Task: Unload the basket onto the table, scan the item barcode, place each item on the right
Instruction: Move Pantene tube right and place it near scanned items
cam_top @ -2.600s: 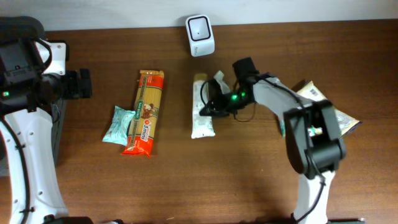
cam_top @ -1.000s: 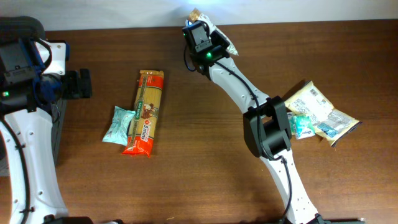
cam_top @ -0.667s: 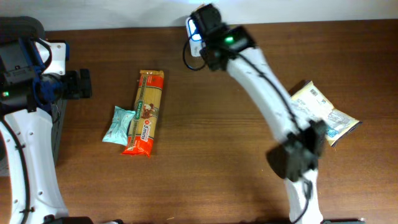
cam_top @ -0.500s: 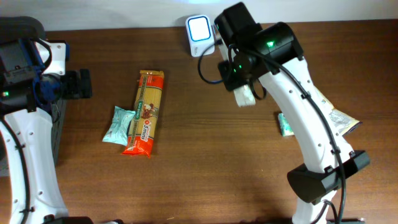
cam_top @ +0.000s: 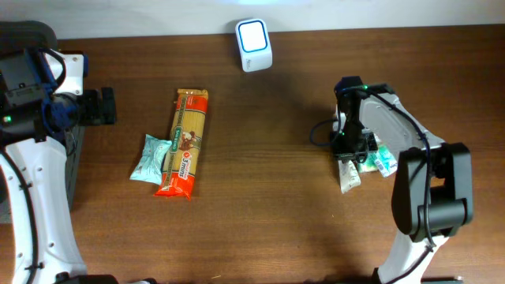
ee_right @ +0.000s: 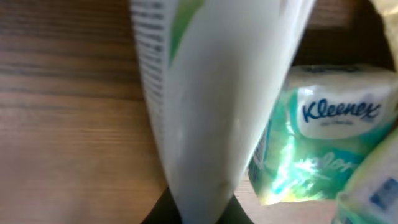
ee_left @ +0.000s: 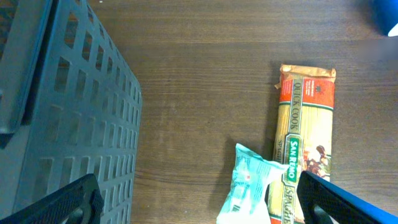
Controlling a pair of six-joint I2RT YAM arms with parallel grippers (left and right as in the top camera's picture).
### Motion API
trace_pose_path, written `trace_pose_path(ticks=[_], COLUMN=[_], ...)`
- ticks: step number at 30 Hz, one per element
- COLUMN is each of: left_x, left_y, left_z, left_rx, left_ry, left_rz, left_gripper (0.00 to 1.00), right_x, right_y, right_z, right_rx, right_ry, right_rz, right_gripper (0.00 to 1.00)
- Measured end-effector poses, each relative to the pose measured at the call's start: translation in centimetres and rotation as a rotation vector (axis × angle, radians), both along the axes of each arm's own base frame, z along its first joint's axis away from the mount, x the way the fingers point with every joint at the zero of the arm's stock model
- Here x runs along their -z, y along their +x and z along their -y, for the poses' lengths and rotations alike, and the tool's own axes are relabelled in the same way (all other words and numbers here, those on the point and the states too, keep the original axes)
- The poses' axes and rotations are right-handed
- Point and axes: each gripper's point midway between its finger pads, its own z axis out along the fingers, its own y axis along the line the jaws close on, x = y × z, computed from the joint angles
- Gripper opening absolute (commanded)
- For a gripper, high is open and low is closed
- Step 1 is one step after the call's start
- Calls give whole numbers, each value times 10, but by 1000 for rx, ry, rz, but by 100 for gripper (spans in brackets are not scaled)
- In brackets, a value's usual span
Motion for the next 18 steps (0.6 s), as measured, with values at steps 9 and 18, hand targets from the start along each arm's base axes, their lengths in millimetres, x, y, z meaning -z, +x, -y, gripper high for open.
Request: trace_pose_path(ticks=[9, 18], left_x=[0, 0], left_y=[0, 0], left_z=[0, 0], left_rx=[0, 0], left_ry=[0, 0], left_rz=[1, 1], left_gripper=[99, 99], right_x=[-85, -143], right_y=[52, 115], right_z=[22, -249], right_rx=[90, -171], right_ry=[55, 668], right_rz=[143, 499], right_gripper=[67, 70])
